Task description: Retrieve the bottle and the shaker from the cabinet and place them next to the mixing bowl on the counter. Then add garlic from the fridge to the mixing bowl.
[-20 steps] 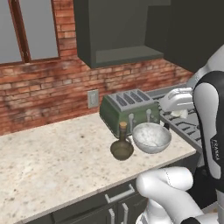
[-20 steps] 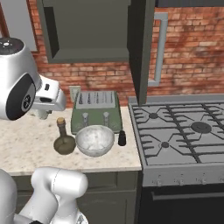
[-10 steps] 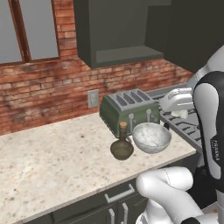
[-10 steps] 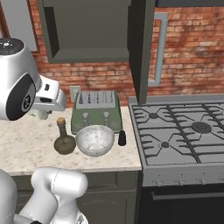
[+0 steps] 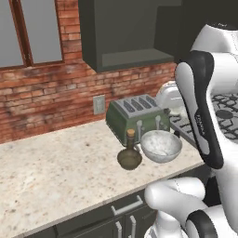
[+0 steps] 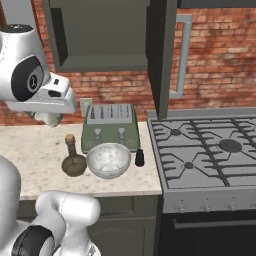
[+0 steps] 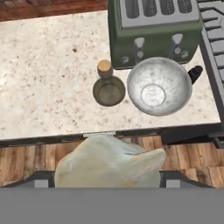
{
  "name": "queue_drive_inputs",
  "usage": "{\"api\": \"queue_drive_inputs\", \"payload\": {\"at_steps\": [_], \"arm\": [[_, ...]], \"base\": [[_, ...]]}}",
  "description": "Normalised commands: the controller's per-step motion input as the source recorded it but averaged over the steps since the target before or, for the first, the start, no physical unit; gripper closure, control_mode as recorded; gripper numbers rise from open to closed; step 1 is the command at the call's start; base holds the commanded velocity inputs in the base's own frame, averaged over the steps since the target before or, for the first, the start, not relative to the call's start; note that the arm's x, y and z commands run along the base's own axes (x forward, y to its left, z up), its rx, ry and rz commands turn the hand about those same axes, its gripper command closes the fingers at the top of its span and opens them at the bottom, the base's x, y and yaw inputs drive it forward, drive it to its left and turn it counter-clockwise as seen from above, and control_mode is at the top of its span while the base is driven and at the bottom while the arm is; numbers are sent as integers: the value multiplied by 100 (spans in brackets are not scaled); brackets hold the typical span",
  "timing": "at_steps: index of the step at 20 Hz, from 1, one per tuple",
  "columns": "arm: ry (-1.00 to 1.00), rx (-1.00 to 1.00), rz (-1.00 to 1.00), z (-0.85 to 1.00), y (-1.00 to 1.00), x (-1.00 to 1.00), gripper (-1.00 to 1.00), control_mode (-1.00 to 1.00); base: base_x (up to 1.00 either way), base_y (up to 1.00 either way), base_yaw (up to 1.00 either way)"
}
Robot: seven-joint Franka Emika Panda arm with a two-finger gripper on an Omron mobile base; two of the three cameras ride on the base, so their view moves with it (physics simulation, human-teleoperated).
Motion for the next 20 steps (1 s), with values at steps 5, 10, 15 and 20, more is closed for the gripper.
{"api": "queue_drive_inputs", "payload": {"at_steps": [5,10,15,20], "arm": [[5,-6,0,-49,-5,53,100,-100],[-7,0,12,-69,-75,70,100,-100],[0,0,12,-44,-76,60,100,-100],[0,-5,3,-40,-9,60,100,-100]], "base": [[0,0,0],[0,0,0],[0,0,0],[0,0,0]]}}
